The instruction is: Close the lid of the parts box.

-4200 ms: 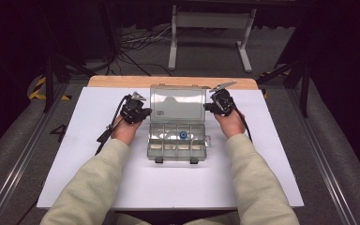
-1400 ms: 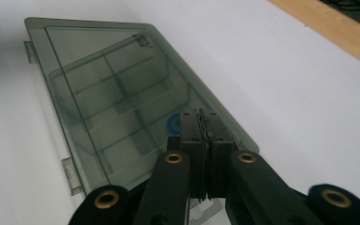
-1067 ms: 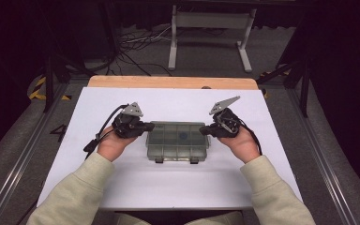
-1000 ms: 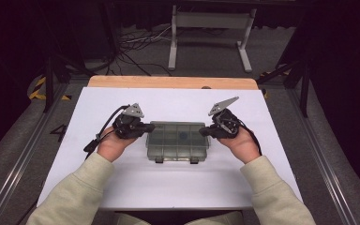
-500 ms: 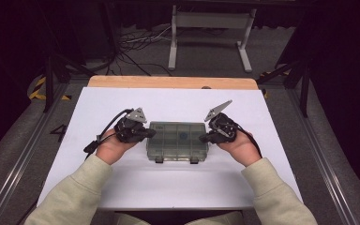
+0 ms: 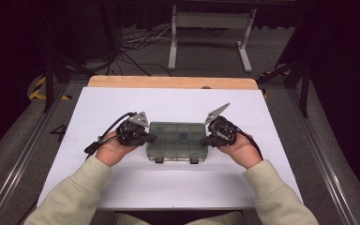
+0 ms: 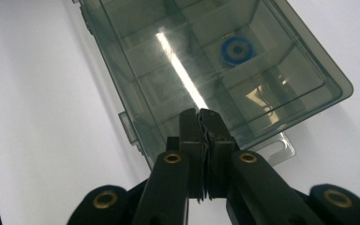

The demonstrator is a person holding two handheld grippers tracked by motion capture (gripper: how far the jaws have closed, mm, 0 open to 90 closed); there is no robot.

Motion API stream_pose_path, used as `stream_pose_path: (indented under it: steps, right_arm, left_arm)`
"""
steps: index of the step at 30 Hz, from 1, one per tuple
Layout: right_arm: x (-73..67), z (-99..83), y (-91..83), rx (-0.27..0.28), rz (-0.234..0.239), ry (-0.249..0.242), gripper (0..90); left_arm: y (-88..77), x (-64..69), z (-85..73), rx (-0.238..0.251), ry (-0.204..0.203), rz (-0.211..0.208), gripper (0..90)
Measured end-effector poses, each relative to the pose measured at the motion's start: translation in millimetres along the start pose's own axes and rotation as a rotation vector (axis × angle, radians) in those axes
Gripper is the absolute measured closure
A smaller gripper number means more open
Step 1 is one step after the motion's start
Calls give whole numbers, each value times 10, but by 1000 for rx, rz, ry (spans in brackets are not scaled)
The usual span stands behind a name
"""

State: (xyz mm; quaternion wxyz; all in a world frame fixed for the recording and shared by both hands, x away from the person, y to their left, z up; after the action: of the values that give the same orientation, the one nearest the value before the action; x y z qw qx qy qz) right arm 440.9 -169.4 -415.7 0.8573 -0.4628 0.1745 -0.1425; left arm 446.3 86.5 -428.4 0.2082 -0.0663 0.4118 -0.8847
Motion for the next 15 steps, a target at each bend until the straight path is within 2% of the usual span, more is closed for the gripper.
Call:
stream_pose_path:
  steps: [8,15]
  right_arm:
    - [-4,-19,26,-12,8,1,885]
    - [-3,-32,57,-24,9,0,879]
  left_arm:
    - [47,21,-27,-40,16,-24,890]
    - [73,32,-45,-63,25,-25,890]
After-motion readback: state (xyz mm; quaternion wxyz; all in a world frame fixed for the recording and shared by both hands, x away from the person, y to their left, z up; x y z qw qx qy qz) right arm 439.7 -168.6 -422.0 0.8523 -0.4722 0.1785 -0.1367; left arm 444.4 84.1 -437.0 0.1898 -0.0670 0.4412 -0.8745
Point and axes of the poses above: each handheld gripper's, and its own axes: y roughly forward along the jaws, z roughly out of its top, x roughly to its right, the point moved 5 cm from there along y, roughly forward along the jaws, and after that the axes turned 7 degrees about z, right-handed, at the moved point
